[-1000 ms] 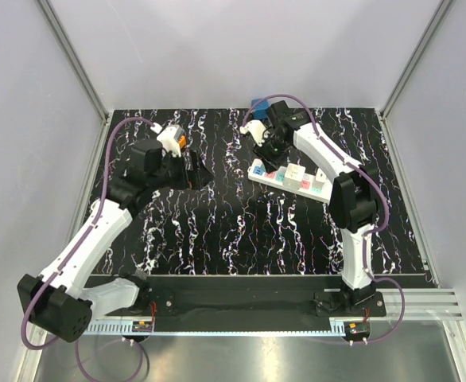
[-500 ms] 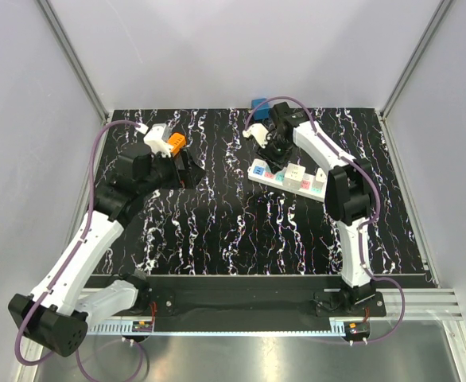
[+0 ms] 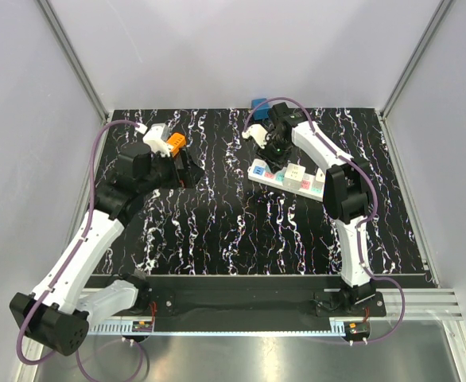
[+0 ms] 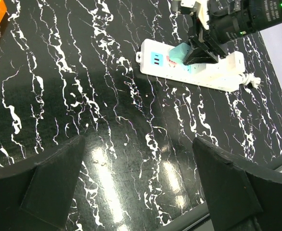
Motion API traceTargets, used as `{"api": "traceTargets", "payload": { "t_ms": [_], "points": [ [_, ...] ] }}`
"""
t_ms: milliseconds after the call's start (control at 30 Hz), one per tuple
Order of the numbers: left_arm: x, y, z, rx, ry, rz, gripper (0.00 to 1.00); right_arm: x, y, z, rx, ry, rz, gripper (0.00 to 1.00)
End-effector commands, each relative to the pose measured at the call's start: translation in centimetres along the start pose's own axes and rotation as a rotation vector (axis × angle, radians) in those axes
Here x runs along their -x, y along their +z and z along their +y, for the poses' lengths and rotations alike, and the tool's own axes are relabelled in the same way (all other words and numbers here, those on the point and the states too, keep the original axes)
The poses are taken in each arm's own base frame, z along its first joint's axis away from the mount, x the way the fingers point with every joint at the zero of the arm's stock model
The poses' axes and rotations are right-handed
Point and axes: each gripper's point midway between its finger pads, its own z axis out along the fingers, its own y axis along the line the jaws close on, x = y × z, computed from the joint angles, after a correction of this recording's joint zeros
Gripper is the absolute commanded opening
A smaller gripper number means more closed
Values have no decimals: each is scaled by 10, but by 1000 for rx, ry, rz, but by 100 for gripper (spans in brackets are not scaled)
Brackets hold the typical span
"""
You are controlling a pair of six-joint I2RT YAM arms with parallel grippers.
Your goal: Insert the plug
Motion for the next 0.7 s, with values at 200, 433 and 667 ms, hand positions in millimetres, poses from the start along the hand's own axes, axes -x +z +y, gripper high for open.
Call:
{"api": "traceTargets", "payload": {
  "t_ms": [200,433,667],
  "points": [
    [9,3,1,-2,-6,-31,99,-10,-5,-6,-32,-31,45,0],
    [9,3,2,-2,-9,-31,99,-3,-4,1,9,-32,2,0],
    [10,2,3,3,-9,-37,99,-7,21,1,14,29,17,0]
  ]
}}
